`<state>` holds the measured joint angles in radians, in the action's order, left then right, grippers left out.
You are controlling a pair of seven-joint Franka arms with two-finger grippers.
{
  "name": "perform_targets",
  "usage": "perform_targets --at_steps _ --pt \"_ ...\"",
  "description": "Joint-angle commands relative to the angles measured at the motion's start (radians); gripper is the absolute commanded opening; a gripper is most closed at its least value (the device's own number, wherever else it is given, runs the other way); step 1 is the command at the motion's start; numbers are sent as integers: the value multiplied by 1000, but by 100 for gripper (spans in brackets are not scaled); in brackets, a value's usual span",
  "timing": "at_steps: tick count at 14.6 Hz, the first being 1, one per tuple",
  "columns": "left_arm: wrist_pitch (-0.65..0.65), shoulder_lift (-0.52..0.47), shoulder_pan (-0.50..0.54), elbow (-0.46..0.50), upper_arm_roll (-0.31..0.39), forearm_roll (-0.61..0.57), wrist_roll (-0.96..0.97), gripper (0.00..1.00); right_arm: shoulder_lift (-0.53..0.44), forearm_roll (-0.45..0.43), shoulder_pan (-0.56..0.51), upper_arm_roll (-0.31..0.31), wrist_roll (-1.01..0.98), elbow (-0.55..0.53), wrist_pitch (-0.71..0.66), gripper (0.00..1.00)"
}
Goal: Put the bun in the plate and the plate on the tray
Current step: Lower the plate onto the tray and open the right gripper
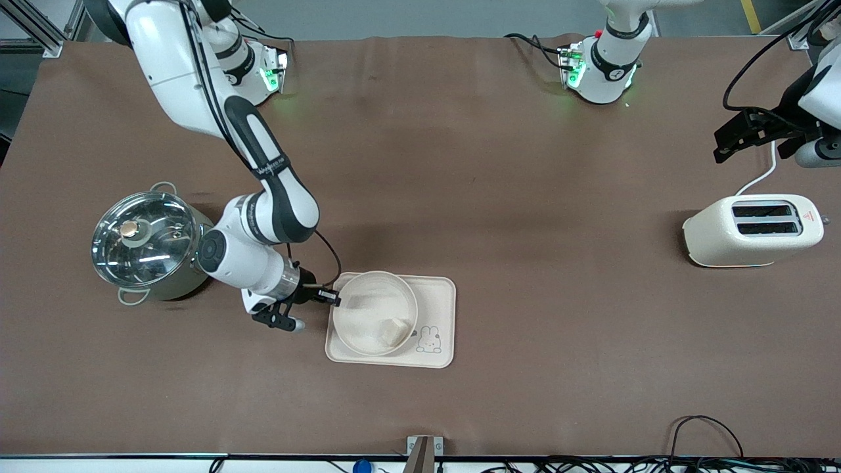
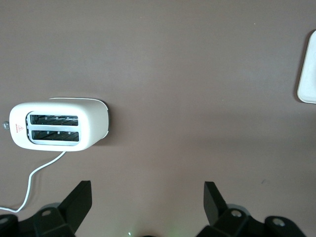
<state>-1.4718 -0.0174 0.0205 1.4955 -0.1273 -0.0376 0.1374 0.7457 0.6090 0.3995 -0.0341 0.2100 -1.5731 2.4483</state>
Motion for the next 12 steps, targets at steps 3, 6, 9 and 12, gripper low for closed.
perform_targets --at_steps 3,6,9,12 --pt "4 -1 2 -3 3 1 -1 100 81 26 9 11 0 102 -9 0" --pt "1 -1 2 -3 3 1 -1 100 83 26 21 13 5 100 -11 0" --pt "1 -1 2 -3 3 1 -1 100 83 23 22 13 -4 99 -17 47" --pt "-5 -1 4 -4 3 4 -2 100 80 23 22 13 -3 94 -25 67"
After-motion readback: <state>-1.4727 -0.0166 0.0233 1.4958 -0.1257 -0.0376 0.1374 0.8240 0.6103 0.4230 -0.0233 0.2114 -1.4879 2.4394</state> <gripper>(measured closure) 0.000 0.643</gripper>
